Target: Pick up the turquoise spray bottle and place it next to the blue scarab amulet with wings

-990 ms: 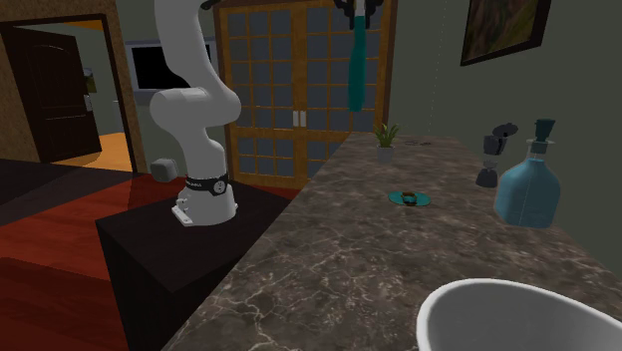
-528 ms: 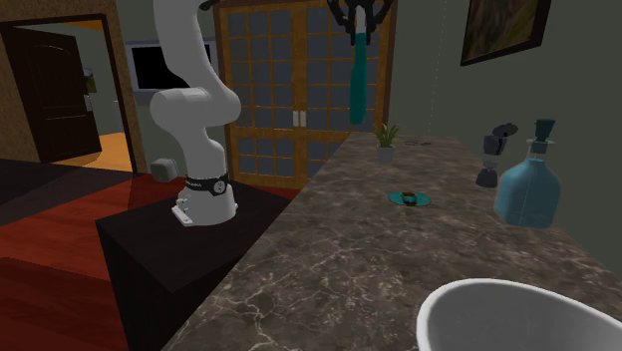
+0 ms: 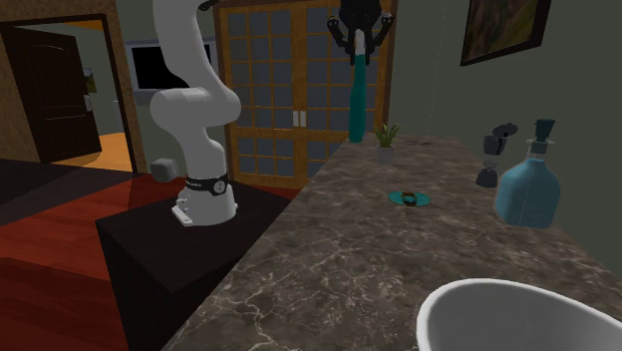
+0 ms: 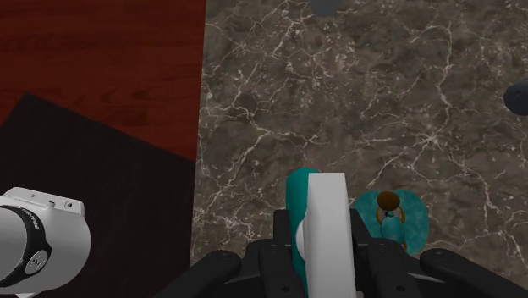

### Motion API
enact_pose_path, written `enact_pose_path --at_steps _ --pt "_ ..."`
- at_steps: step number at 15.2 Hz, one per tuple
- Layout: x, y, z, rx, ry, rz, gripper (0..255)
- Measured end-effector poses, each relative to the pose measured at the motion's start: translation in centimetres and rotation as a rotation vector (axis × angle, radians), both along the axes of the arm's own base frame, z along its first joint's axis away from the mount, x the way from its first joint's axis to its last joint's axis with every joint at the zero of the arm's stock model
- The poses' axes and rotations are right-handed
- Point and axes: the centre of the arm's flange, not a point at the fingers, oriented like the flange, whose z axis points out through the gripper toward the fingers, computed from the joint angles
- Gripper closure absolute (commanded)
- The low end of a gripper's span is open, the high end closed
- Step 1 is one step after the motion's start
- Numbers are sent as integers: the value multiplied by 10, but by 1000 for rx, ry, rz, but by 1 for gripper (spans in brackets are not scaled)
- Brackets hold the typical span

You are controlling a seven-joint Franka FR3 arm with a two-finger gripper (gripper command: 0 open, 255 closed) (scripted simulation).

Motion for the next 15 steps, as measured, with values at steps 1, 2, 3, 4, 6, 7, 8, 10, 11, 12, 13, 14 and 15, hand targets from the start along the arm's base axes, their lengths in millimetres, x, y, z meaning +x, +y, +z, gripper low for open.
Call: enact_pose_path --at_steps 1,2,3,4,6,7,8,10,11,12,13,14,15 --pt "0 0 -6 0 0 0 255" --pt "-1 0 -11 0 0 0 255" --pt "-1 0 -17 0 0 0 255" --pt "-1 -1 -22 0 0 0 255" --pt "0 -1 -32 0 0 0 255" --pt "0 0 -37 0 0 0 255" --pt "0 0 -43 0 0 0 255" --pt "-1 0 -53 0 0 0 255" --pt "0 0 -58 0 0 0 255" --pt "-2 0 -63 0 0 0 255" --pt "-2 -1 -68 0 0 0 255" --pt "-1 -1 -74 0 0 0 255" --pt "-1 -1 -79 0 0 0 255"
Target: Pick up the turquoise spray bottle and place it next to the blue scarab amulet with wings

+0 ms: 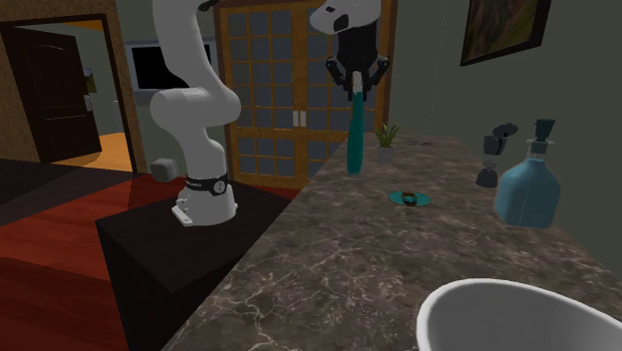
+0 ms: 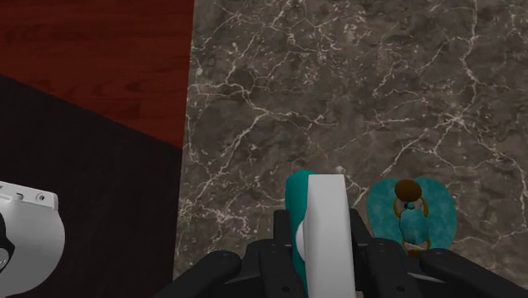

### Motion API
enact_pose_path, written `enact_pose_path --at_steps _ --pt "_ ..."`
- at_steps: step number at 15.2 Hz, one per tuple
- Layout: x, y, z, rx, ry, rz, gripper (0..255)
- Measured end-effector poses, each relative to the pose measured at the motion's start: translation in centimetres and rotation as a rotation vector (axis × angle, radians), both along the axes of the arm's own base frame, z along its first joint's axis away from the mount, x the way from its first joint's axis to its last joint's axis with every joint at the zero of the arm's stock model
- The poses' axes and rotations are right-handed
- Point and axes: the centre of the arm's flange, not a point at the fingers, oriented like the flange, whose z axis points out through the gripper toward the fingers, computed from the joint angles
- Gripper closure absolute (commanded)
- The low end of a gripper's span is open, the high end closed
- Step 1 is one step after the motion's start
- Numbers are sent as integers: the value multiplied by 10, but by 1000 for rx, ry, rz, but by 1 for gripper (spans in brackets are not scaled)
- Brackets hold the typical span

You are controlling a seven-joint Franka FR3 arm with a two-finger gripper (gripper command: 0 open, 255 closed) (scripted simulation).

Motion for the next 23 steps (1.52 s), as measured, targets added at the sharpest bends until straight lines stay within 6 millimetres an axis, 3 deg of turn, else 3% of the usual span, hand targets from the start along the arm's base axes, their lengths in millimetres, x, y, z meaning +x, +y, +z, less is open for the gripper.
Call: enact_pose_path --at_steps 16,23 --pt "0 1 -83 1 -3 0 255" --pt "3 2 -97 24 -49 -18 255"
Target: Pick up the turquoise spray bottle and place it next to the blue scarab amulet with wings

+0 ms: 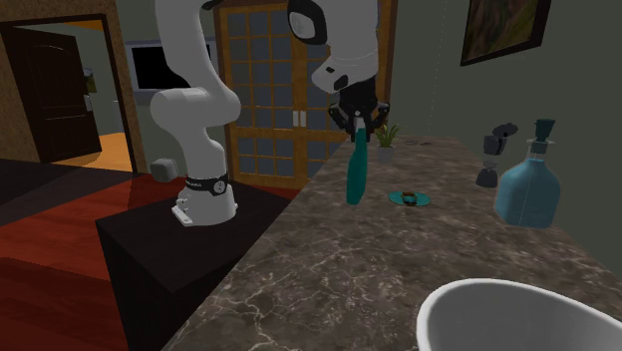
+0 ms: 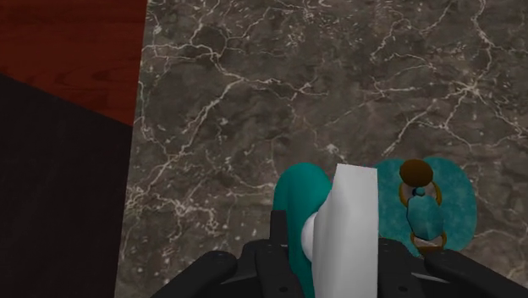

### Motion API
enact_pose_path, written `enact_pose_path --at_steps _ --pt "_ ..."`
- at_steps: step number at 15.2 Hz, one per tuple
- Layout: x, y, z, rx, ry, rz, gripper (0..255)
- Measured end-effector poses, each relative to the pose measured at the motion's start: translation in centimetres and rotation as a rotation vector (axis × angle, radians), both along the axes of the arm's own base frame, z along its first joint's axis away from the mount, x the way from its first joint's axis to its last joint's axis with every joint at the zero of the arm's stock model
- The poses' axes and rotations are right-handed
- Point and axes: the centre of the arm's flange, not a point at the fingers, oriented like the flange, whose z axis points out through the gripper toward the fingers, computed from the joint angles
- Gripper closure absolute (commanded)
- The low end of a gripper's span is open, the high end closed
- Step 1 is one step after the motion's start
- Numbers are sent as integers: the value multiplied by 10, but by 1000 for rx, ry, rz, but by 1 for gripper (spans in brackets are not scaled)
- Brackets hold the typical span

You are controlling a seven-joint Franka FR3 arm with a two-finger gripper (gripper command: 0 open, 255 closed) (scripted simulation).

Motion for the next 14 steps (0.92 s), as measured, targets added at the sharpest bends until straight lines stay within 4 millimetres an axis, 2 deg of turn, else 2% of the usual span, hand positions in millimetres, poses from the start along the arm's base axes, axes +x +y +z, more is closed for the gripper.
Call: enact_pose_path --at_steps 7,10,11,14 --pt "1 -4 0 5 -61 -4 255" --pt "2 3 1 -10 -62 4 255" --pt "2 0 1 -11 -54 4 0" --pt "2 2 0 -14 -28 7 0"
